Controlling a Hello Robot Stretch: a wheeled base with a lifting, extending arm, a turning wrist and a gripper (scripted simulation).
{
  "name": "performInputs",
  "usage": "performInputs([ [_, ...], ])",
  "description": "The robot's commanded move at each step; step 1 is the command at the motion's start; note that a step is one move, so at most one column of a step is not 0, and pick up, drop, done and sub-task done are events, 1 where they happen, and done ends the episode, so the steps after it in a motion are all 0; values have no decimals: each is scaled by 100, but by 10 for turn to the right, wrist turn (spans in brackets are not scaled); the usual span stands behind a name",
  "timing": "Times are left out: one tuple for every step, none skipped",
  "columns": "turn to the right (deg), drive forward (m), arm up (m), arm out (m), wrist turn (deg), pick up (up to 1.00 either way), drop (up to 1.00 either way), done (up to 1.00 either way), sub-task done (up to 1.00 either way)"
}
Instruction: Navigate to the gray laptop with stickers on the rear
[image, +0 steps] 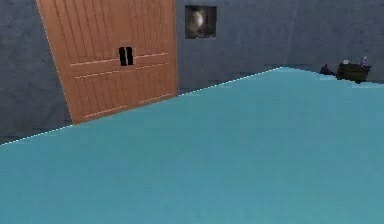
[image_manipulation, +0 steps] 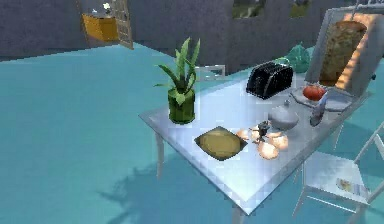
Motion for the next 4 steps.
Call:
performInputs([
  [450,0,0,0,0,0,0,0,0],
  [30,0,0,0,0,0,0,0,0],
  [0,100,0,0,0,0,0,0,0],
  [30,0,0,0,0,0,0,0,0],
])
